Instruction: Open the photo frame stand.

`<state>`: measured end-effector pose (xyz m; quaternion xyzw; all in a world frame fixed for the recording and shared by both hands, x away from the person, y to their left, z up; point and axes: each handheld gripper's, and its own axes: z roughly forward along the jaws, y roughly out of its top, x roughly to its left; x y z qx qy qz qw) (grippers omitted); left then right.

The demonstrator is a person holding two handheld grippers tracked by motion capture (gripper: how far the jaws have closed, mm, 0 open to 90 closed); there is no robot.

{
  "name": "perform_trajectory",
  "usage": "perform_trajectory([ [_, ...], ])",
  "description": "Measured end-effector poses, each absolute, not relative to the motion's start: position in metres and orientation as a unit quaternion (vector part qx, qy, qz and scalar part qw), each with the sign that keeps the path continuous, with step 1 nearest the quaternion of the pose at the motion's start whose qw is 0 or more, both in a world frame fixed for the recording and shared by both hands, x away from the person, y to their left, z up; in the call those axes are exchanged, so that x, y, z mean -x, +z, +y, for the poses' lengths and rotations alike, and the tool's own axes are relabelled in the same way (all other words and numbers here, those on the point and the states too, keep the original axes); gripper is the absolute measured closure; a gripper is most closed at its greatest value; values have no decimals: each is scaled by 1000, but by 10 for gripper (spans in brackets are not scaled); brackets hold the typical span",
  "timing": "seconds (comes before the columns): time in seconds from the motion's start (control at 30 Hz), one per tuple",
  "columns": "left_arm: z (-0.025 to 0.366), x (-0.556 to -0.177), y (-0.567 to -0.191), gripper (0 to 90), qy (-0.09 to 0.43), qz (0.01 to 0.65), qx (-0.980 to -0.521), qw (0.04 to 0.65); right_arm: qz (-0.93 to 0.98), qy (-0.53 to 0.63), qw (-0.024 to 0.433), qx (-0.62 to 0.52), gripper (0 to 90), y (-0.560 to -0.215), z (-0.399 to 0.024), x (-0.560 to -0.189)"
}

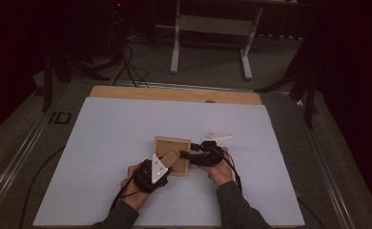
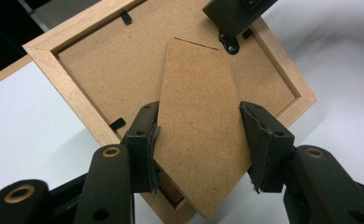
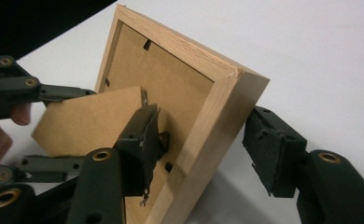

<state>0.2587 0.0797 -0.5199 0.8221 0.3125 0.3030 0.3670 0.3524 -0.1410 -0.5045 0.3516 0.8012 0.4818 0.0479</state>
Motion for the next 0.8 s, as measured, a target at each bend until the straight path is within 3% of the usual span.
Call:
perform_trajectory([
  [0.2,83,-260,-520,515,288,312,-827,368,802,483,49,-348,459,-503,-139,-350],
  [0.47,94,-269,-514,500,195,341,-823,411,803,487,56,-340,482,-501,-139,-348],
  [0.7,104,-278,-513,574,116,369,-818,425,803,490,59,-333,500,-499,-139,-346],
  [0.8,104,-279,-513,608,110,368,-819,426,803,492,57,-330,506,-499,-139,-345],
])
